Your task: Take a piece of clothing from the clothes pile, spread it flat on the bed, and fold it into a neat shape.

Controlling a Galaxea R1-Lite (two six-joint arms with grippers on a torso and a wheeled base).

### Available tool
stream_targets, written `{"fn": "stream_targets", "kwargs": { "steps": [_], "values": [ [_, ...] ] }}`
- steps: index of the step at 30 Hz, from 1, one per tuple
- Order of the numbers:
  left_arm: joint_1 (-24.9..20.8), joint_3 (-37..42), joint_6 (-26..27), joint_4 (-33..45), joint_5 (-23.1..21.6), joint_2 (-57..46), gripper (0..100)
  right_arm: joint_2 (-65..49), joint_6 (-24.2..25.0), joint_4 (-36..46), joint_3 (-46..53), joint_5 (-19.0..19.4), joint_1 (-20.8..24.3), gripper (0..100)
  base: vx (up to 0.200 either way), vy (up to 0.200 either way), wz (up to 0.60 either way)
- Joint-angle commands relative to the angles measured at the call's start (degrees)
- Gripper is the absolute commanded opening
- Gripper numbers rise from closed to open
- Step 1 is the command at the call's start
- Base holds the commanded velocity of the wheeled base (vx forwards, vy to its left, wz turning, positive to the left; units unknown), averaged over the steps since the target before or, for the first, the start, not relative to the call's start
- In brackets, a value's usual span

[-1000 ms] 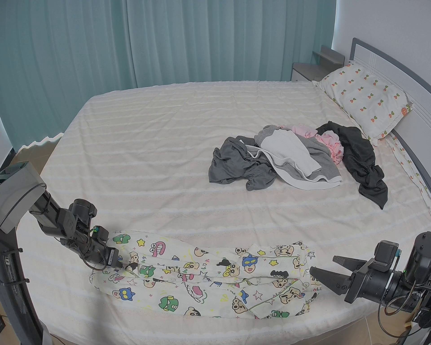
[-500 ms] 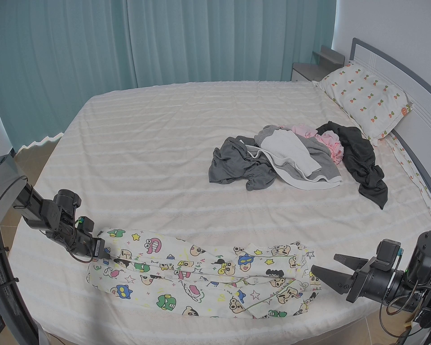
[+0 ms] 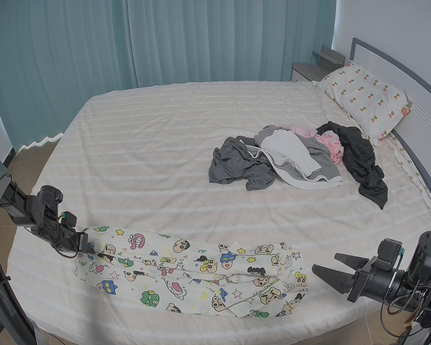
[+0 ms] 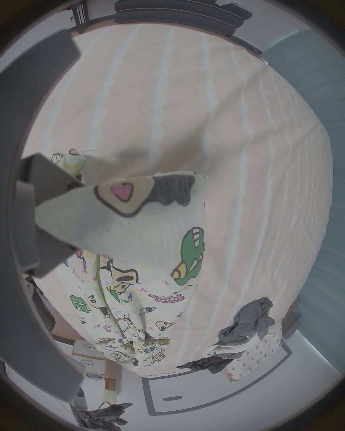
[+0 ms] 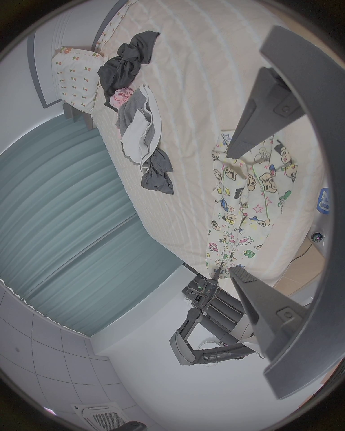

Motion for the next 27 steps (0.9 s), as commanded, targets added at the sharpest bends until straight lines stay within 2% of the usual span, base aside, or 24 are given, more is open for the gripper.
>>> {"fn": "stream_targets", "kwargs": {
  "steps": [1, 4, 10, 19, 22, 27],
  "values": [
    [2.44, -0.46, 1.31, 0.99, 0.01, -1.81, 0, 0.03, 0.01, -0.02, 0.00, 0.06, -0.01, 100, 0.000, 0.000, 0.00],
    [6.05, -0.99, 3.60, 1.95, -0.08, -2.33, 0, 0.03, 0.01, -0.02, 0.00, 0.06, 0.07, 100, 0.000, 0.000, 0.00],
    [12.20, -3.63, 3.78, 3.97, -0.96, -2.42, 0, -0.06, 0.01, -0.02, 0.00, -0.03, -0.01, 100, 0.000, 0.000, 0.00],
    [22.57, -12.33, 3.34, 10.92, -7.20, -1.98, 0, -0.15, 0.01, -0.02, 0.00, -0.03, 0.07, 100, 0.000, 0.000, 0.00],
    [24.77, -16.37, 2.72, 14.52, -9.22, -2.16, 0, -0.15, 0.01, -0.02, 0.00, -0.03, -0.01, 100, 0.000, 0.000, 0.00],
    [23.62, -17.95, 2.90, 20.94, -9.22, -4.53, 0, -0.15, 0.01, -0.02, 0.00, -0.03, -0.01, 100, 0.000, 0.000, 0.00]
  ]
}}
